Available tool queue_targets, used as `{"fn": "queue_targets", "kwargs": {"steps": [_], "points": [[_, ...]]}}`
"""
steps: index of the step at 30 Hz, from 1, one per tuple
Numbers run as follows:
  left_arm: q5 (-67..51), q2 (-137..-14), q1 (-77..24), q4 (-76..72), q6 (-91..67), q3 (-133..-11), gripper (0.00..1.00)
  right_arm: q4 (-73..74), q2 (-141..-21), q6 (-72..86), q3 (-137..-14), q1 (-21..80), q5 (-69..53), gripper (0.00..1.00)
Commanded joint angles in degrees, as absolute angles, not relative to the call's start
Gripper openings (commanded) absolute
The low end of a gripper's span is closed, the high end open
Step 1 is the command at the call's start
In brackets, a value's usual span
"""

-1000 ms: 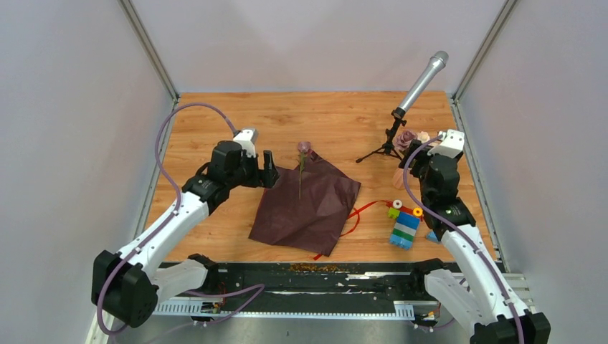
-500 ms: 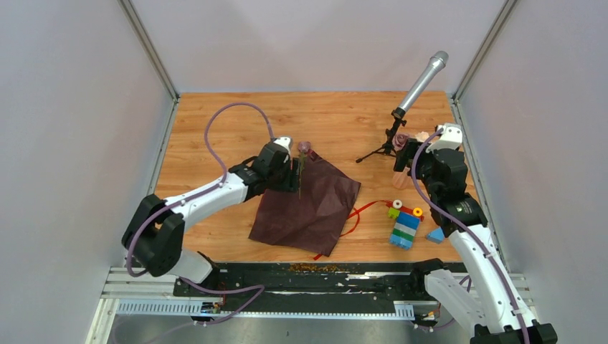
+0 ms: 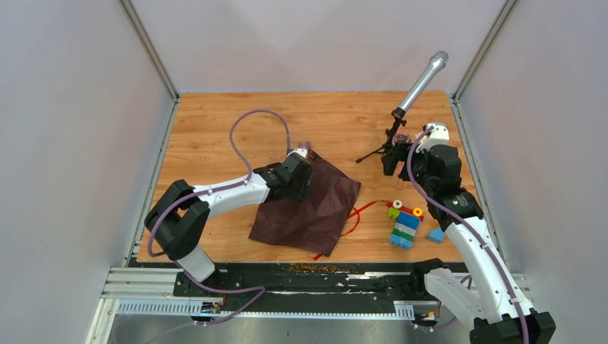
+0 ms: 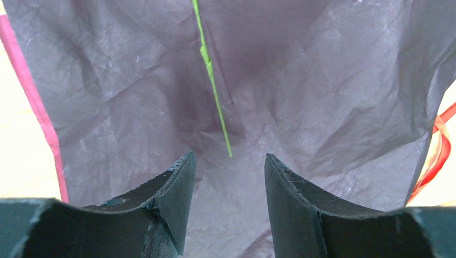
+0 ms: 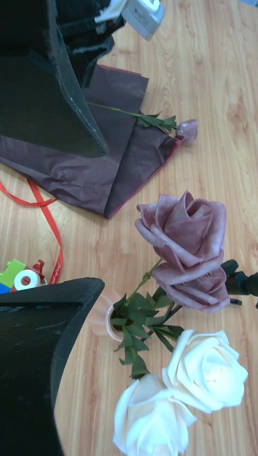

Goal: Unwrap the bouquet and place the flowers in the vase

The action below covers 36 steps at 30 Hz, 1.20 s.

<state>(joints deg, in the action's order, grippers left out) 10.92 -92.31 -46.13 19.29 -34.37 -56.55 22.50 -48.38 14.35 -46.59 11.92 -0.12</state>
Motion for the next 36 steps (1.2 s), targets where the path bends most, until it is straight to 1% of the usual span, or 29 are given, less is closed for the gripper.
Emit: {"fn": "queue_targets", "kwargs": {"steps": [1,3,9,12,27,34,36], "points": [[13.42,-94.79,-47.23,20.12,-35.29,-61.31,0.56,19.82,-48.55,16.64,-47.76,11.83,-3.94,0.83],[13.97,-96.0,-47.2,20.89,-35.13,-62.13,0.49,19.69,-48.68,16.74,-47.65,11.79,-4.41,0.82],[15.75,-98.51,-47.17,22.08,-35.28,-63.4,0.44,19.69,-48.69,16.29,-47.41,11.81,-4.31,0.82],[15.97,-99.7,-47.19,22.64,-35.3,-64.07,0.43,19.73,-48.65,16.34,-47.37,11.78,-4.65,0.82],[16.84,-103.77,-47.11,23.02,-36.03,-66.59,0.17,20.08,-48.34,17.05,-47.36,11.8,-5.73,0.81],[18.42,-100.9,-46.96,22.1,-38.27,-65.22,0.0,20.96,-48.01,17.0,-47.94,11.77,-5.97,0.81],[18.14,-98.42,-46.7,20.48,-39.59,-63.83,0.0,21.15,-47.86,16.98,-47.99,11.85,-6.09,0.81]]}}
